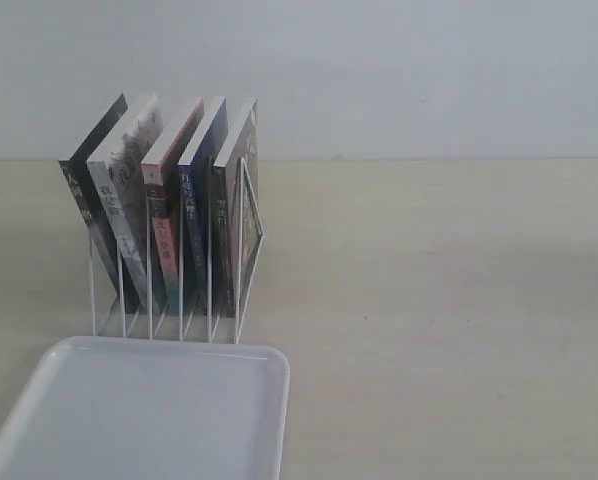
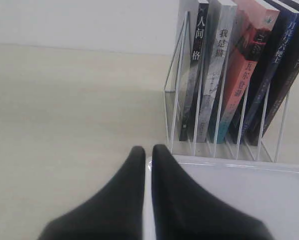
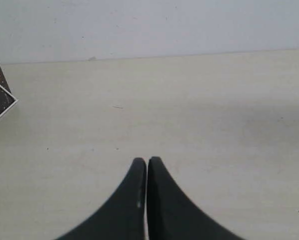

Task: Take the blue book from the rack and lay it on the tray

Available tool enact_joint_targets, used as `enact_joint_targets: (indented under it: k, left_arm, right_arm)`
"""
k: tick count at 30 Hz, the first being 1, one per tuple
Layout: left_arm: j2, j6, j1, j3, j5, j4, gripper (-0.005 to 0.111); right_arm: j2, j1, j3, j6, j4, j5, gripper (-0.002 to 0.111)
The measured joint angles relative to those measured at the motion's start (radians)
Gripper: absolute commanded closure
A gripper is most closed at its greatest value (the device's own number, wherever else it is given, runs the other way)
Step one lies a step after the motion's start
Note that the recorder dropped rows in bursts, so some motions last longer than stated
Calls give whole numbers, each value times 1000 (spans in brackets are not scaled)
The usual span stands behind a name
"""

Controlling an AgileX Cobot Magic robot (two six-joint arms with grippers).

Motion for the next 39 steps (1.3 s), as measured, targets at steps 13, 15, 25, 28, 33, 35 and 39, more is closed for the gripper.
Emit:
enact_joint_targets:
  k: [13,15,25,28,33,35,39]
  left_arm:
    - [0,0,0,0,-23,-57,103]
    - [0,0,0,0,-58,-89,103]
    - [0,-40,0,-42,-328,-190,103]
    - [0,-136,0,-42,-447,-230,103]
    - [0,-335,0,-42,-674,-251,103]
    - [-2,-433,0,-76,-767,-239,103]
    - [65,-463,0,-250,-701,-75,103]
  right_arm:
    - [0,0,0,0,0,-6,108]
    - [0,0,0,0,0,-6,108]
    - [0,0,0,0,0,-8,108]
    - [0,0,0,0,0,-8,108]
    - [0,0,0,0,0,-8,108]
    - [0,0,0,0,0,-8,108]
    - [0,0,0,0,0,-8,108]
